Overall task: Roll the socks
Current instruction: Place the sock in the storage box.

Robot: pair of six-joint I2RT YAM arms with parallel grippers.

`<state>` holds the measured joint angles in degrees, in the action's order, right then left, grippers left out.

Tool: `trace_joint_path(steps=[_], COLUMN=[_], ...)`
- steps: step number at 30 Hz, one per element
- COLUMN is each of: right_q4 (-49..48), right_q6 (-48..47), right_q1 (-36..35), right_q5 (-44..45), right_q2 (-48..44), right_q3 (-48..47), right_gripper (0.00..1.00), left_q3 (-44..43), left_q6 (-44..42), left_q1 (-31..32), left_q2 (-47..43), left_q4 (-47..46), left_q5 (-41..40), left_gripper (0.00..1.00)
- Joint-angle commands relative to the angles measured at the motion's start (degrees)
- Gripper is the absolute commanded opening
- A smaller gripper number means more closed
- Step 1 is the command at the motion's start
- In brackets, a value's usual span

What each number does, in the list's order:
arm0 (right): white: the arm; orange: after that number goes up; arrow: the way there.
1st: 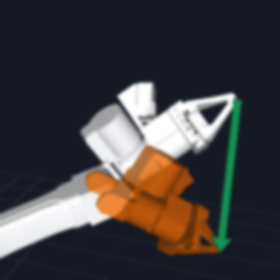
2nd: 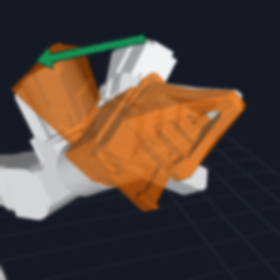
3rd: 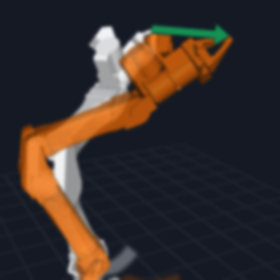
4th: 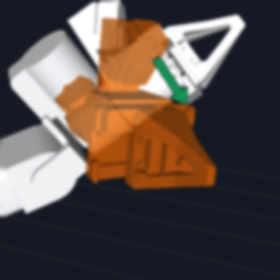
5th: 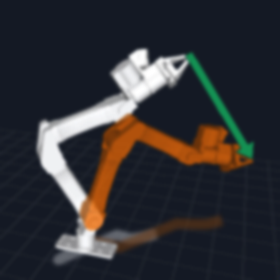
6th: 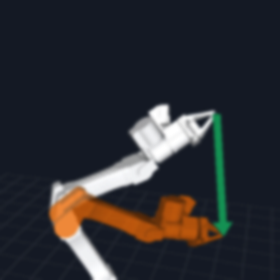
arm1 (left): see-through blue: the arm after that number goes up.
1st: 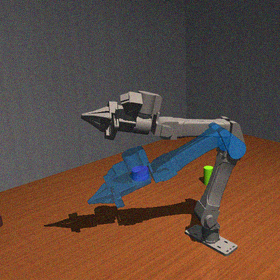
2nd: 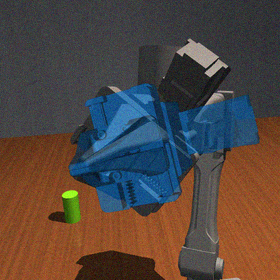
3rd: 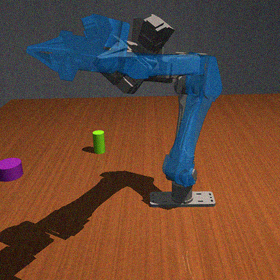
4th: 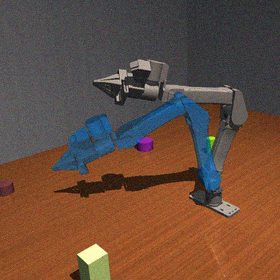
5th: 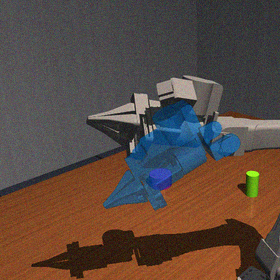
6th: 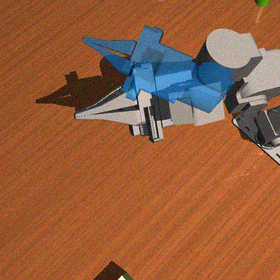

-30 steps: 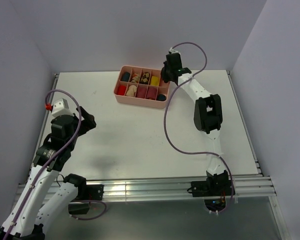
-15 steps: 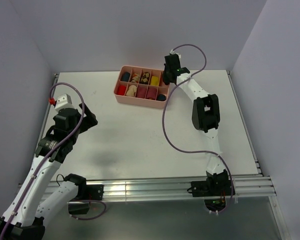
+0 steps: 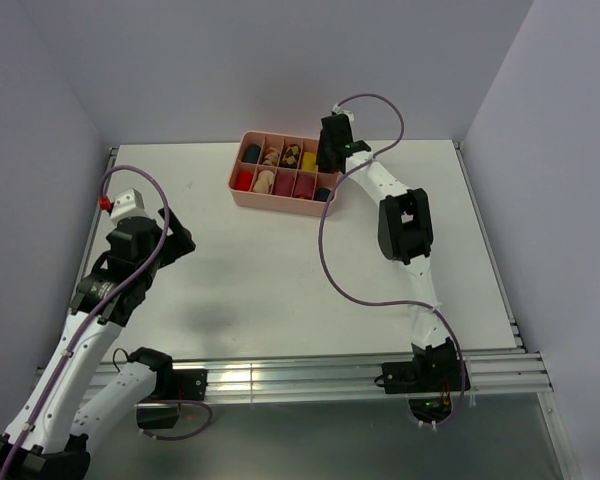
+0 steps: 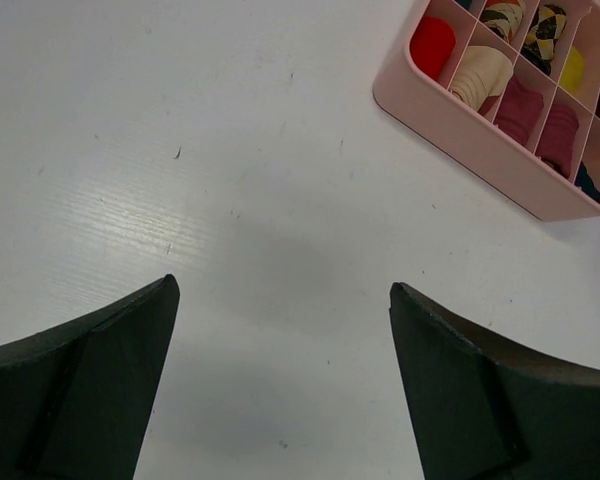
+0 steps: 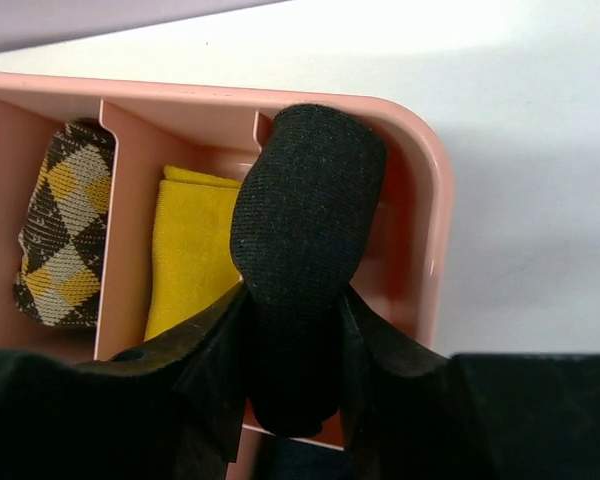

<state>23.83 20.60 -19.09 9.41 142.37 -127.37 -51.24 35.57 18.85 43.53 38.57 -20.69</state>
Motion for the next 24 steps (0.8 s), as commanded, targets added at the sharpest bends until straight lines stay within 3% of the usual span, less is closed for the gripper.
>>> trace_joint_path(steps=[1,11,18,24], right_q4=[-1.9,-5.3,-2.0,-6.5], right_q6=[1.2,0.6,0.8,0.2], right_q1=[0.5,0.4,0.4,0.2], right_q5=[2.8,6.8,8.7,9.6], right_q2=[-3.7,-9.3,-8.4,-13.0], right_q3=[4.6,11.2,10.7,15.8], right_gripper=[0.45,0.53,0.56,0.59], left_q3=[-0.5,0.2,0.6,1.0], left_q6=[-0.9,-1.5,-1.5,-1.6], left_q1=[0.0,0.0,0.0,0.0], left_q2=[-1.2,-1.6,-2.0,-2.6], left_q4=[-0.1,-0.9,-1.1,-1.0], left_q5=[-0.1,0.0,0.5,0.5], left_gripper=[0.92,0.92,0.91,0.91])
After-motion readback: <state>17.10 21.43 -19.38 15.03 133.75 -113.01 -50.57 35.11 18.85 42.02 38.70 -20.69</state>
